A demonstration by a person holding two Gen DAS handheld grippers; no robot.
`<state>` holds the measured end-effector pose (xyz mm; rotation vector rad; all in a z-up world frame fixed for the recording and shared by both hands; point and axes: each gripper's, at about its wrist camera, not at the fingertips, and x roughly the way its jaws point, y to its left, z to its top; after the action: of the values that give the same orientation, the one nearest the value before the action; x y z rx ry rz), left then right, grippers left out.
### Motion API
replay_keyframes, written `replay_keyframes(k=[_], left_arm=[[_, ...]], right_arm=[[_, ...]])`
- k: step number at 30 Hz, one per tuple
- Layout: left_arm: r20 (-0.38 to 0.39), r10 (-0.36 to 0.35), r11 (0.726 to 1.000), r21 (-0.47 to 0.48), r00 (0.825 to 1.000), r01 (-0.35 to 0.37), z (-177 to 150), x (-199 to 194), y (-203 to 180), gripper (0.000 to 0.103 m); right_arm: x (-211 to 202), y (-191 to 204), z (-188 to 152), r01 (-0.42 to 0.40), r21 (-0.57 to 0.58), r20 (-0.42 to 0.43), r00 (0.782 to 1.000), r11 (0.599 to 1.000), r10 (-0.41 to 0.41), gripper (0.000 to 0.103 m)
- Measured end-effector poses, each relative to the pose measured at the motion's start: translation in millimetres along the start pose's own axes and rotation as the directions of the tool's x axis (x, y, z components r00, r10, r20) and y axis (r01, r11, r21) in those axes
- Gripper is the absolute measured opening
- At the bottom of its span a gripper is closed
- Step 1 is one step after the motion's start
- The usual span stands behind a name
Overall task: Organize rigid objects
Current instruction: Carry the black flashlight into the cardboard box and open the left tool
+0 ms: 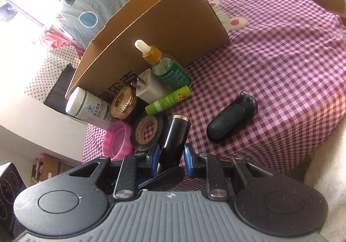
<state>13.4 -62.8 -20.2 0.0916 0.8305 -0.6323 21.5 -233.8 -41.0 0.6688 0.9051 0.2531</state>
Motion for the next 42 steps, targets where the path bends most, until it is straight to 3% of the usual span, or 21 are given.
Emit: replay_keyframes(k=[5,8,11,14,19,25,29,34,37,42], left_arm=[[0.097,0.049,0.998,0.023,0.994,-0.051,12,-38,-7,0.022],[0.176,0.101,0.993,0.041,0.979,-0.11,32,-65,-3,0.022],[0.228,0.172,0.982,0.041,0.958,-0.186,61,-84,10,0.022],[0.229,0.214,0.976,-0.009,0.95,-0.217,96,-91,33,0.022],[0.159,0.271,0.963,-0.044,0.949,-0.268,150,-55,75,0.022],[-0.034,0.282,0.956,-0.075,0.959,-0.283,172,2,129,0.022],[-0.123,0.3,0.947,-0.085,0.946,-0.311,177,33,156,0.022],[-0.171,0.337,0.929,-0.096,0.926,-0.357,181,43,169,0.023],[-0.177,0.326,0.928,-0.127,0.929,-0.35,179,37,172,0.024],[-0.15,0.331,0.925,-0.143,0.932,-0.352,180,26,172,0.028]], right_arm=[[-31,27,4,-0.057,-0.064,0.062,0.996,0.996,0.061,0.027],[-44,58,19,-0.096,-0.143,0.104,0.988,0.985,0.111,0.027],[-47,94,47,-0.138,-0.236,0.127,0.977,0.962,0.171,0.027],[-35,122,86,-0.196,-0.277,0.098,0.968,0.941,0.23,0.027],[24,151,156,-0.235,-0.283,-0.028,0.971,0.93,0.237,0.026],[122,148,218,-0.19,-0.175,-0.226,0.963,0.966,0.148,0.027],[179,134,241,-0.157,-0.087,-0.317,0.941,0.984,0.122,0.025],[228,131,255,-0.115,-0.055,-0.368,0.926,0.992,0.087,0.022],[244,134,258,-0.103,-0.046,-0.372,0.925,0.994,0.079,0.021],[233,138,258,-0.127,-0.04,-0.348,0.932,0.991,0.105,0.021]])
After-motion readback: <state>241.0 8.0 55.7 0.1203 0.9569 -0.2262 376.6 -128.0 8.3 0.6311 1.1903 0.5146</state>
